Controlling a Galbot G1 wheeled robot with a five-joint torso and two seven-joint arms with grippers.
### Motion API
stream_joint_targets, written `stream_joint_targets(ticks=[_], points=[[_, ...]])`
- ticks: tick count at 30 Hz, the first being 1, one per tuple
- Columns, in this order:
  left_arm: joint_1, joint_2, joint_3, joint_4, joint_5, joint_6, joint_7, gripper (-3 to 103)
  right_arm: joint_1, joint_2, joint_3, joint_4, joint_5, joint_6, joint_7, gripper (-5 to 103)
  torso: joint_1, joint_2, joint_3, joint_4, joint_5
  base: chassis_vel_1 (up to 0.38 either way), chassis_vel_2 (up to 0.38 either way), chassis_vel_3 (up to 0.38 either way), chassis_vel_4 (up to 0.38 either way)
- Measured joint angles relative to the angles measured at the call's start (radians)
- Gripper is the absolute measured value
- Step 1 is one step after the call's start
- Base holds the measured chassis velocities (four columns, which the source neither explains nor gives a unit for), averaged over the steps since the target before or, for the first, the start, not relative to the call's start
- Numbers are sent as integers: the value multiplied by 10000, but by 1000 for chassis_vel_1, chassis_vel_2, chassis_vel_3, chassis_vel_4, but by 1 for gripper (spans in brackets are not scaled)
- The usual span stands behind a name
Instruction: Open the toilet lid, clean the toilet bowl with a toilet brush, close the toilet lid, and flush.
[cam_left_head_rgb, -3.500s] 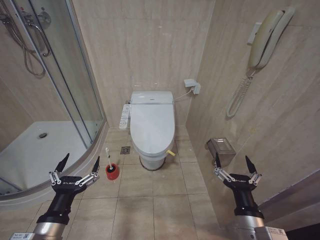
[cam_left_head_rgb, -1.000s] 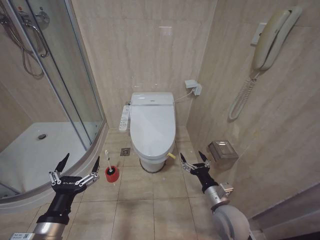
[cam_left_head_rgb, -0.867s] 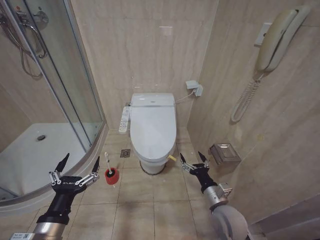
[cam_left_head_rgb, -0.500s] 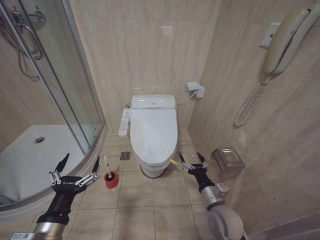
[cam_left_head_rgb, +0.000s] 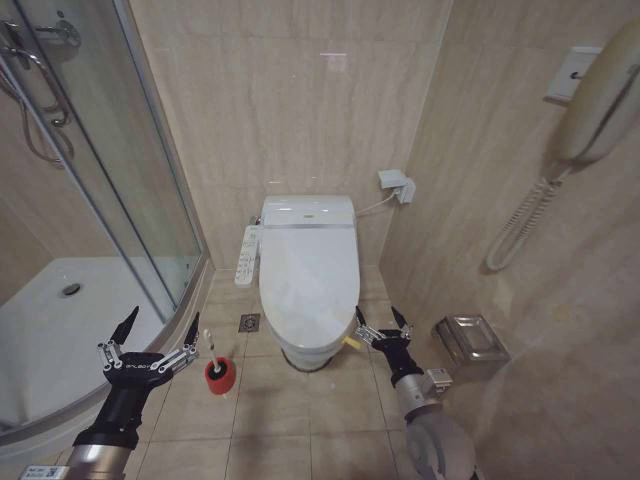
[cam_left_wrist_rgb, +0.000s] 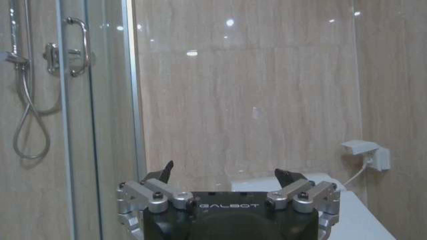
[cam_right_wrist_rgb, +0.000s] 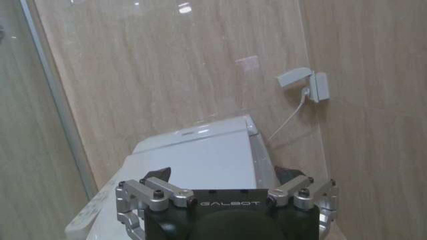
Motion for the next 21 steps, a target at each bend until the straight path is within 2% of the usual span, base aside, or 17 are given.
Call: stream_joint_targets(ticks=[10,21], points=[[-1,0,0,0,0,0,0,100,-232,129,223,82,-254,0,334,100,3,-1,1,0,1,-105,120,115,-110],[0,0,0,-1,0,0,0,100,-414,321,165,55,-637,91,338,100,-5,1,-2,0,2,0,0,0,0]])
